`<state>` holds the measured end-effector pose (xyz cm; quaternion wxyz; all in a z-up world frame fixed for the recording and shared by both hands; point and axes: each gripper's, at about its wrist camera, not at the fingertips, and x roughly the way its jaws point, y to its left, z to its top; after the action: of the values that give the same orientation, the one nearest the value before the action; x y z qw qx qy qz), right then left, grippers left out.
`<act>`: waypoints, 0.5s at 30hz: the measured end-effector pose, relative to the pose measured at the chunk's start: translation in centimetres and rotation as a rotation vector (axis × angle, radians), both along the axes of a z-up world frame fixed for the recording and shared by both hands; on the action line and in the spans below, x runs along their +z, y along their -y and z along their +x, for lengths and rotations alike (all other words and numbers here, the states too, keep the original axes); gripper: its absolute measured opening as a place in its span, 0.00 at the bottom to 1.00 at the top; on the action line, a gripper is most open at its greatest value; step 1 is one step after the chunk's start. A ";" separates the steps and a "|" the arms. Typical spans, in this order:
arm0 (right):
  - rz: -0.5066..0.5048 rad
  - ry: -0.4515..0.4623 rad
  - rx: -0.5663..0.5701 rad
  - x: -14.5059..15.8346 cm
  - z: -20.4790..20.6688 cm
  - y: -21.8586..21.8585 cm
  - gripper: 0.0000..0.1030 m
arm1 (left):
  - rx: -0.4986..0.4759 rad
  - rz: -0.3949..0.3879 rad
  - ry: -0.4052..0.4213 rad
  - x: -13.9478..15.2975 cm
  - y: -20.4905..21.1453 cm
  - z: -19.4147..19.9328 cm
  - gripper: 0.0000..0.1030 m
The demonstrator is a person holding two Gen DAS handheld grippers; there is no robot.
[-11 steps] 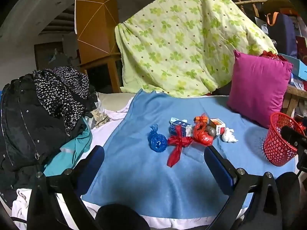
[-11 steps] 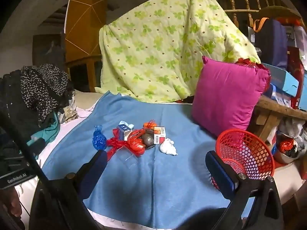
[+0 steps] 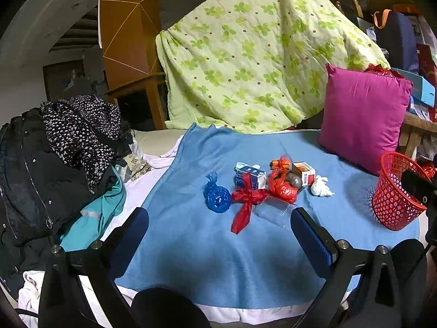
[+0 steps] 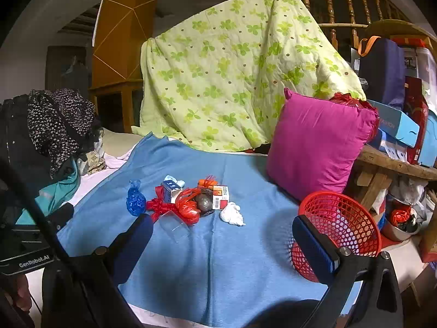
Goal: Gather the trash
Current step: 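Move both tools toward the trash pile on the blue cloth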
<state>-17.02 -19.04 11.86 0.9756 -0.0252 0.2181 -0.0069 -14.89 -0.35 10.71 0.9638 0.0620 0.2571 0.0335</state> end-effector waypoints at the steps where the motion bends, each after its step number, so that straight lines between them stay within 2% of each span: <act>1: 0.000 0.000 0.001 0.0 0.0 0.0 1.00 | -0.001 0.001 -0.004 -0.2 0.0 0.1 1.00; 8: 0.027 -0.008 0.034 -0.5 0.4 0.6 1.00 | -0.001 -0.010 -0.052 -2.0 -0.5 0.9 1.00; 15: 0.103 0.005 0.071 -1.8 0.8 1.4 1.00 | 0.020 -0.035 -0.078 -3.7 -2.2 1.9 1.00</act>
<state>-16.26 -20.40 10.10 0.9758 0.0173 0.2145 0.0386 -12.95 1.84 6.98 0.9536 0.0436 0.2956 0.0362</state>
